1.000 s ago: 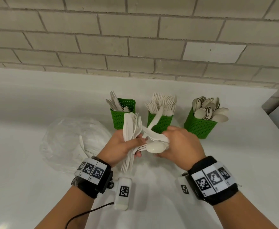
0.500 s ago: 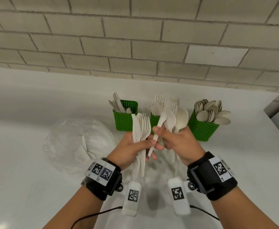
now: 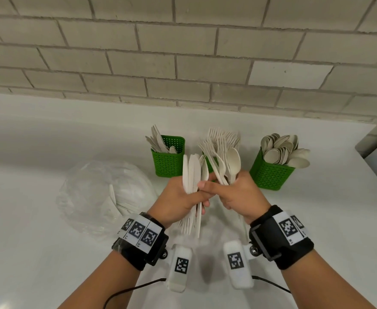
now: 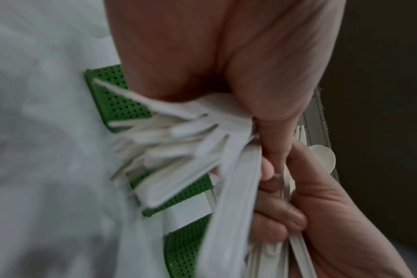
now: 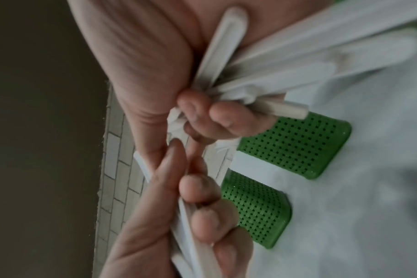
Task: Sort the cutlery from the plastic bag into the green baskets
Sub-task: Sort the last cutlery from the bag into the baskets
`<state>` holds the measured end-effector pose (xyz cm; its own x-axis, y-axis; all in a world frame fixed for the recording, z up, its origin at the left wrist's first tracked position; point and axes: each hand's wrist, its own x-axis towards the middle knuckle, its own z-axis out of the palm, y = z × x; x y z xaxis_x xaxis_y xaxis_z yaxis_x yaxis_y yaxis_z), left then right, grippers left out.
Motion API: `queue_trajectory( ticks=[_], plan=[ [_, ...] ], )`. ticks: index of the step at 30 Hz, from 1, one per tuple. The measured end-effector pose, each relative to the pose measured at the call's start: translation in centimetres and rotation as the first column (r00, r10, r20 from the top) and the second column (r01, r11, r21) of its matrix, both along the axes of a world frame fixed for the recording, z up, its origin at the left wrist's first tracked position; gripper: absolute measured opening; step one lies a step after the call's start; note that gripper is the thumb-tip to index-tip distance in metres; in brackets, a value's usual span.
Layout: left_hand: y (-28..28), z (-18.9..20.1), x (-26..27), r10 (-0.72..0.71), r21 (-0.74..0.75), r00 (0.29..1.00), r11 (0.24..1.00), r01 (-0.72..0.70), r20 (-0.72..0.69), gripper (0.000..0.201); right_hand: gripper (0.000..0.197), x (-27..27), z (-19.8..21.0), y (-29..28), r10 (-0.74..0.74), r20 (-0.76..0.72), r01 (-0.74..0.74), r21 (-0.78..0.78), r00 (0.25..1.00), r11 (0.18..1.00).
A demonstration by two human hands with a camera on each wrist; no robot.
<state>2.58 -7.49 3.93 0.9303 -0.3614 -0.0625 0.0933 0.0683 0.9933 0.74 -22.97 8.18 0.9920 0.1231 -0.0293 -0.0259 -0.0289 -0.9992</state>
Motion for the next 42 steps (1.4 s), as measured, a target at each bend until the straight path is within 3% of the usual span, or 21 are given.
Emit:
queue_trajectory(
  ticks=[5,8,11,13,18,23,26,28,32,34,37,40,42],
  plan=[
    [0.3,0.2,-0.1,-0.054,-0.014,0.999,0.998,0.054,0.007,0.004,0.019,-0.2,0.5,0.0,0.043,-0.043,-0.043,-0.007,0.998,0.999],
    [0.3,0.5,-0.3,-0.074,-0.014,0.997,0.997,0.074,-0.003,0.012,0.018,1.1,-1.0,-0.3,-0.178,-0.101,0.183,0.038,0.979,0.982],
    [0.4,0.3,-0.2,-0.04,0.015,0.999,0.999,0.041,-0.027,0.023,0.011,1.8,-1.5,-0.7,-0.312,-0.12,0.331,0.196,0.942,0.923],
    [0.4,0.2,-0.1,-0.062,0.032,0.997,0.997,0.063,-0.042,0.025,0.015,1.8,-1.5,-0.8,-0.295,-0.041,0.296,0.22,0.955,0.929],
    [0.1,1.1,-0.6,-0.231,-0.006,0.973,0.973,0.231,-0.004,0.014,0.014,1.1,-1.3,-0.7,-0.026,0.044,0.026,0.001,0.999,1.0],
    [0.7,0.0,-0.2,-0.064,-0.128,0.991,0.991,0.049,-0.116,0.029,0.017,1.5,-1.7,-1.4,-0.207,0.05,0.205,0.042,0.977,0.978],
    [0.7,-0.2,-0.2,-0.019,-0.142,0.992,0.99,0.001,-0.124,0.019,0.007,1.8,-2.0,-1.3,-0.274,0.001,0.273,0.099,0.962,0.957],
    [0.6,-0.1,-0.1,-0.006,-0.133,0.993,0.991,-0.01,-0.115,0.016,0.011,1.6,-2.1,-1.0,-0.239,-0.019,0.239,0.153,0.971,0.959],
    [0.4,0.3,0.3,-0.013,-0.145,0.997,0.989,0.001,-0.081,0.023,0.019,0.6,-1.4,-0.2,-0.018,-0.012,0.02,0.148,1.0,0.989],
    [0.4,0.2,0.4,-0.012,-0.153,0.994,0.988,-0.006,-0.11,0.02,0.007,0.9,-1.1,-0.2,-0.122,-0.066,0.135,0.253,0.99,0.958],
    [0.6,-0.1,0.3,0.005,-0.158,0.987,0.987,-0.031,-0.159,0.015,0.008,1.9,-0.9,-0.8,-0.276,-0.162,0.319,0.417,0.947,0.851],
    [0.6,0.1,0.1,-0.035,-0.112,0.992,0.993,0.021,-0.125,0.016,0.01,2.0,-1.0,-1.1,-0.258,-0.036,0.259,0.227,0.965,0.939],
    [0.4,0.6,0.0,-0.108,-0.077,0.991,0.992,0.102,-0.084,0.014,0.015,1.5,-0.6,-0.7,-0.115,0.046,0.113,0.031,0.992,0.993]
  ],
)
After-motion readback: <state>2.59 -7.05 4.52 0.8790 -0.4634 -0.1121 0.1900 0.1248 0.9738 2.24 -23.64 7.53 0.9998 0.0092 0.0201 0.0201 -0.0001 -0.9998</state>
